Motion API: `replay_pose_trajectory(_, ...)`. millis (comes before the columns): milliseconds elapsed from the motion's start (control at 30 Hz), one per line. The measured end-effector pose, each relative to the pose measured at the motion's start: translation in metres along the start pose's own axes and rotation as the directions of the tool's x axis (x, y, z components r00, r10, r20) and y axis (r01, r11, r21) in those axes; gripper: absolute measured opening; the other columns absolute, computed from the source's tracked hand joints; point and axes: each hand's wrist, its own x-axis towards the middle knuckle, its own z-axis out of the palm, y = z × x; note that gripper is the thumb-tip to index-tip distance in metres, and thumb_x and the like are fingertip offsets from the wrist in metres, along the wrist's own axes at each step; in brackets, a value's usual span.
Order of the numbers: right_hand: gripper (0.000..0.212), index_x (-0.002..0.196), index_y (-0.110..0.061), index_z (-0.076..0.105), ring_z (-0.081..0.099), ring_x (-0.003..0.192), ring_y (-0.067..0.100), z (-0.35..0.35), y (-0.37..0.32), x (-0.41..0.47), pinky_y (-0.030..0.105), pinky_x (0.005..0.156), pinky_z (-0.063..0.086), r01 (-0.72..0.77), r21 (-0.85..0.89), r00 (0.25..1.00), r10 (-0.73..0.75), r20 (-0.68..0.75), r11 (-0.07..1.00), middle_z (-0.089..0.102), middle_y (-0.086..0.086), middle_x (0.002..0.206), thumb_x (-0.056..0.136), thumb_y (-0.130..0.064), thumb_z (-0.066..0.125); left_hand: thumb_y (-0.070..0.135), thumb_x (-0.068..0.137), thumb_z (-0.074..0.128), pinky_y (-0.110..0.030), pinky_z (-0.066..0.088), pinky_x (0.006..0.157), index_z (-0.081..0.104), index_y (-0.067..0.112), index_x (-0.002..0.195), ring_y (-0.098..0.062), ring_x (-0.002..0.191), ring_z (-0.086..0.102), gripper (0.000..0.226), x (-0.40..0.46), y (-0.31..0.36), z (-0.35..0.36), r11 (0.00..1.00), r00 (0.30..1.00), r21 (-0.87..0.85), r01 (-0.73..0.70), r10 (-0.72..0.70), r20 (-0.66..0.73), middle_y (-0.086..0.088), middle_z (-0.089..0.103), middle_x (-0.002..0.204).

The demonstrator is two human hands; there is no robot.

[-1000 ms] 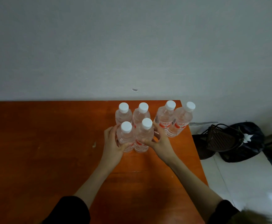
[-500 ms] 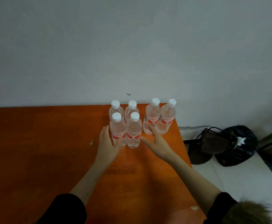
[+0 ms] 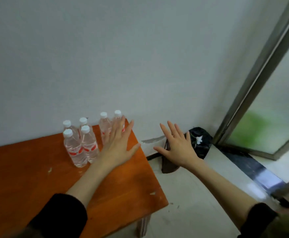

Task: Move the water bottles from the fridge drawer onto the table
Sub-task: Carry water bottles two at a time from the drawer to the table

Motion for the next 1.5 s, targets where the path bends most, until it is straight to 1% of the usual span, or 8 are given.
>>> replay_pose_trajectory(200, 0.085, 0.147, -0.035, -0.007, -0.012, 0.145, 0.024, -0.075, 0.054, -0.086, 0.058, 0.114, -0.002, -0.239, -0.173, 0.962, 0.208, -0.177, 0.956, -0.013, -0.001, 0.158, 0.083, -0.070, 0.036, 0.059, 0.090, 0.029, -0.051, -0.008, 0.115, -0.014, 0.030, 0.146, -0.022, 0.142, -0.021, 0.077, 0.016, 0.089, -0.028, 0.959, 0.961, 0.071, -0.274, 0.276, -0.024, 0.002, -0.022, 0.155)
replay_pose_trajectory(400, 0.088, 0.147, -0.035, -0.006, -0.009, 0.146, 0.024, -0.101, 0.077, -0.199, 0.060, 0.114, 0.003, -0.495, -0.208, 0.852, 0.425, -0.306, 0.844, -0.011, -0.001, 0.158, 0.077, -0.078, 0.025, 0.060, 0.090, 0.029, -0.051, -0.007, 0.114, -0.016, 0.028, 0.145, -0.024, 0.143, -0.018, 0.078, -0.014, 0.165, -0.016, 0.885, 0.885, 0.024, -0.466, 0.465, 0.021, 0.001, -0.019, 0.156)
replay_pose_trajectory(600, 0.089, 0.147, -0.037, -0.005, -0.009, 0.146, 0.024, -0.090, 0.073, -0.336, 0.061, 0.112, 0.001, -0.702, -0.185, 0.706, 0.636, -0.313, 0.688, -0.011, -0.002, 0.158, 0.074, -0.081, 0.019, 0.058, 0.090, 0.032, -0.054, -0.002, 0.115, -0.008, 0.029, 0.147, -0.025, 0.144, -0.013, 0.075, -0.095, 0.237, 0.023, 0.760, 0.749, -0.102, -0.642, 0.650, 0.132, 0.000, -0.012, 0.157)
replay_pose_trajectory(800, 0.087, 0.147, -0.037, -0.008, -0.013, 0.145, 0.023, -0.104, 0.078, -0.462, 0.060, 0.110, -0.008, -0.842, -0.104, 0.528, 0.771, -0.355, 0.529, -0.014, -0.002, 0.157, 0.081, -0.071, 0.039, 0.062, 0.089, 0.028, -0.052, -0.003, 0.116, -0.006, 0.030, 0.147, -0.023, 0.144, -0.015, 0.074, -0.168, 0.323, 0.035, 0.590, 0.577, -0.199, -0.783, 0.807, 0.121, 0.001, -0.012, 0.157)
replay_pose_trajectory(900, 0.086, 0.146, -0.037, -0.009, -0.013, 0.145, 0.022, -0.114, 0.078, -0.515, 0.060, 0.110, -0.006, -0.892, -0.098, 0.444, 0.818, -0.365, 0.441, -0.014, -0.002, 0.157, 0.082, -0.070, 0.038, 0.072, 0.080, 0.013, -0.051, -0.003, 0.116, -0.008, 0.034, 0.146, -0.022, 0.144, -0.015, 0.080, -0.195, 0.371, 0.036, 0.508, 0.498, -0.223, -0.832, 0.861, 0.106, 0.003, -0.014, 0.157)
replay_pose_trajectory(1067, 0.084, 0.147, -0.036, -0.008, -0.015, 0.145, 0.022, -0.132, 0.096, -0.599, 0.061, 0.112, -0.005, -0.951, -0.058, 0.302, 0.873, -0.383, 0.303, -0.016, -0.001, 0.157, 0.083, -0.070, 0.034, 0.058, 0.090, 0.033, -0.052, 0.000, 0.117, -0.004, 0.034, 0.147, -0.024, 0.145, -0.012, 0.072, -0.246, 0.456, 0.041, 0.382, 0.382, -0.290, -0.877, 0.922, 0.058, 0.001, -0.009, 0.158)
replay_pose_trajectory(1233, 0.082, 0.147, -0.036, -0.008, -0.016, 0.144, 0.021, -0.152, 0.127, -0.704, 0.058, 0.113, -0.004, -0.982, 0.034, 0.158, 0.899, -0.409, 0.188, -0.018, -0.002, 0.157, 0.085, -0.067, 0.036, 0.058, 0.091, 0.030, -0.048, -0.006, 0.114, -0.005, 0.035, 0.147, -0.021, 0.144, -0.012, 0.069, -0.319, 0.552, 0.064, 0.317, 0.315, -0.370, -0.873, 0.947, 0.069, 0.005, -0.007, 0.158)
replay_pose_trajectory(1500, 0.081, 0.147, -0.034, -0.010, -0.018, 0.144, 0.021, -0.172, 0.181, -0.828, 0.056, 0.115, -0.004, -0.990, 0.061, 0.093, 0.928, -0.361, 0.123, -0.020, -0.001, 0.156, 0.087, -0.063, 0.036, 0.059, 0.090, 0.025, -0.045, -0.008, 0.115, -0.007, 0.034, 0.146, -0.015, 0.141, -0.019, 0.069, -0.398, 0.662, 0.096, 0.279, 0.243, -0.425, -0.861, 0.960, 0.139, 0.007, -0.013, 0.156)
